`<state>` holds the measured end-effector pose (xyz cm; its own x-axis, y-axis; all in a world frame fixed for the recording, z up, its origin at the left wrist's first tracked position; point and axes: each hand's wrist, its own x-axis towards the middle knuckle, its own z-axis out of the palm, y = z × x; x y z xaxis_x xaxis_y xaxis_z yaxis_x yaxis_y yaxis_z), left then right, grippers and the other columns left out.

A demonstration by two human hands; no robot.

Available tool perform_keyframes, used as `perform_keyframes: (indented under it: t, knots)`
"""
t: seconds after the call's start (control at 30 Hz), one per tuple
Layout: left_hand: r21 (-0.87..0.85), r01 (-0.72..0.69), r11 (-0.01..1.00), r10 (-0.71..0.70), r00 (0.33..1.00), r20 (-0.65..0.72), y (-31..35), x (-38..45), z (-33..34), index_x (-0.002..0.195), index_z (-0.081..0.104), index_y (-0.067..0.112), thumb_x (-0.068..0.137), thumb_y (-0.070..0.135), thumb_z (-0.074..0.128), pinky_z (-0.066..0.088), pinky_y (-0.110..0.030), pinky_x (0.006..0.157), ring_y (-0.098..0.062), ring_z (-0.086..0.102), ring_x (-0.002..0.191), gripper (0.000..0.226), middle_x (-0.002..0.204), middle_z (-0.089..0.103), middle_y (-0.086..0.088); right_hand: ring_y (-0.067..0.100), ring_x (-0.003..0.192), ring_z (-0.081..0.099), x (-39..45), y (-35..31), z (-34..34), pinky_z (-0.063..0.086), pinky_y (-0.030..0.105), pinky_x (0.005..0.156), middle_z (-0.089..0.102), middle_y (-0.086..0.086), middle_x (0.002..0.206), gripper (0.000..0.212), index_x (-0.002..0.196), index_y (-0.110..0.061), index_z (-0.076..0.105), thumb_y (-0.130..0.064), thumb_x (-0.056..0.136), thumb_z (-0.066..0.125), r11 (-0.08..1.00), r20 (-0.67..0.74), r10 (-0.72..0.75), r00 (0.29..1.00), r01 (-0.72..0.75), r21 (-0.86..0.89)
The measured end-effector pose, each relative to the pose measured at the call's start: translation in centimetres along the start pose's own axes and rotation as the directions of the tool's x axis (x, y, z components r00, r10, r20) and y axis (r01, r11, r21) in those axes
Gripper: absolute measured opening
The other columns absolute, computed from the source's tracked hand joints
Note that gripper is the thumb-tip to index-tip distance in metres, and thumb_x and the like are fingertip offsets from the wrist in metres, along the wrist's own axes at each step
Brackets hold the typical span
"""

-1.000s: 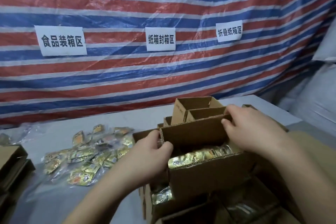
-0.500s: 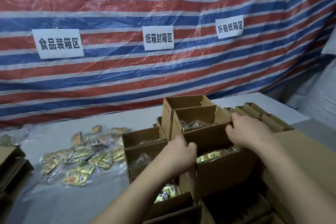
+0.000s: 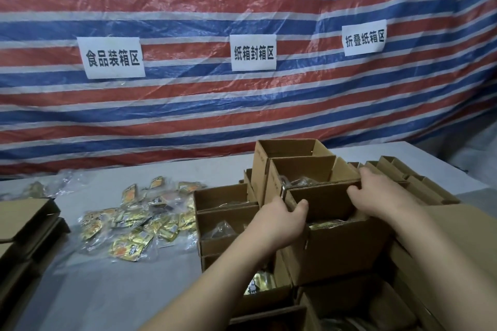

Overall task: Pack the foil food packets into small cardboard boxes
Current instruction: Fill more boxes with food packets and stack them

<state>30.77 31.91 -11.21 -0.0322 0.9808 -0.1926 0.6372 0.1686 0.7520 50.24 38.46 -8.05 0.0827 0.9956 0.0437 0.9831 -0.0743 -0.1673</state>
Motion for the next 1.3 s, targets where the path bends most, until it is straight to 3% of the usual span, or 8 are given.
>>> perform_keyframes:
  t: [0.17,0.37,0.5,0.7,0.9,1.07,1.2,1.3]
  knots:
    - [-0.044,-0.007,0.999,0.006,1.0,-0.02,-2.1,-1.5,-2.5,0.149,0.031,0.017,0.091,0.071,0.031,0.042,-0.037,0.104,-0.025,0.048,0.131,0.08,0.148,0.045,-0.007,0.013,0.076,0.051,-1.7,-3.6,-1.8,0.043,0.028,0.056,0.057,0.002,0.098,0.037,0.13,-0.02,0.05,-0.039,0.099,0.049,0.999,-0.186,-0.033,0.982,0.032,-0.013]
    - [-0.077,-0.03,0.997,0.021,0.993,-0.112,-8.8,-4.6,-8.4,0.149,0.032,0.022,0.095,0.062,0.036,0.044,-0.034,0.1,-0.013,0.051,0.122,0.067,0.146,0.047,0.0,0.011,0.085,0.049,-6.4,-11.4,-2.8,0.039,0.028,0.064,0.052,-0.006,0.096,0.03,0.122,-0.023,0.056,-0.04,0.098,0.052,0.939,-0.356,-0.232,0.905,0.304,0.161]
    - [-0.072,0.035,0.997,-0.046,0.987,-0.156,-15.4,-6.5,-12.8,0.134,0.049,0.026,0.096,0.061,0.035,0.049,-0.034,0.087,-0.012,0.061,0.1,0.053,0.124,0.061,0.003,0.0,0.074,0.048,-9.3,-18.2,-1.7,0.032,0.017,0.057,0.051,-0.017,0.084,0.014,0.109,-0.029,0.059,-0.037,0.098,0.056,0.859,-0.42,-0.33,0.845,0.453,0.237]
    - [-0.017,0.274,0.962,-0.271,0.939,-0.211,-29.3,-9.2,-19.6,0.118,0.057,0.02,0.097,0.056,0.036,0.046,-0.032,0.081,-0.021,0.061,0.102,0.047,0.108,0.064,0.004,0.0,0.072,0.052,-12.0,-27.9,2.5,0.037,0.017,0.051,0.051,-0.023,0.082,0.005,0.1,-0.037,0.056,-0.041,0.097,0.054,0.83,-0.35,-0.39,0.852,0.49,0.267]
    - [0.062,0.508,0.859,-0.487,0.849,-0.204,-42.1,-12.1,-22.1,0.099,0.06,0.016,0.099,0.046,0.037,0.039,-0.029,0.074,-0.022,0.059,0.097,0.038,0.101,0.063,-0.002,0.001,0.072,0.053,-13.8,-34.1,6.6,0.049,0.03,0.06,0.059,-0.015,0.078,0.022,0.092,-0.024,0.065,-0.038,0.094,0.048,0.801,-0.249,-0.482,0.84,0.537,0.264]
    - [0.07,0.59,0.805,-0.571,0.801,-0.18,-48.6,-14.5,-20.6,0.091,0.059,0.004,0.099,0.038,0.04,0.043,-0.033,0.08,-0.034,0.06,0.108,0.04,0.113,0.065,-0.022,0.011,0.075,0.057,-15.1,-38.1,9.4,0.045,0.03,0.062,0.066,-0.005,0.085,0.02,0.094,-0.02,0.068,-0.033,0.096,0.052,0.793,-0.168,-0.54,0.825,0.565,0.229]
    - [0.107,0.639,0.762,-0.617,0.766,-0.182,-51.7,-15.9,-19.4,0.133,0.052,0.01,0.101,0.043,0.037,0.039,-0.027,0.097,-0.025,0.05,0.128,0.048,0.138,0.055,-0.011,0.02,0.075,0.061,-15.5,-39.9,11.6,0.053,0.039,0.07,0.067,-0.003,0.079,0.022,0.086,-0.018,0.068,-0.033,0.095,0.054,0.784,-0.093,-0.57,0.817,0.574,0.236]
    - [0.17,0.622,0.765,-0.585,0.78,-0.219,-53.1,-15.9,-18.0,0.136,0.046,0.011,0.101,0.04,0.036,0.039,-0.03,0.1,-0.026,0.048,0.128,0.046,0.138,0.052,-0.011,0.015,0.072,0.058,-15.6,-40.2,13.7,0.049,0.034,0.064,0.065,-0.005,0.075,0.021,0.081,-0.02,0.065,-0.031,0.094,0.053,0.783,-0.044,-0.583,0.811,0.575,0.235]
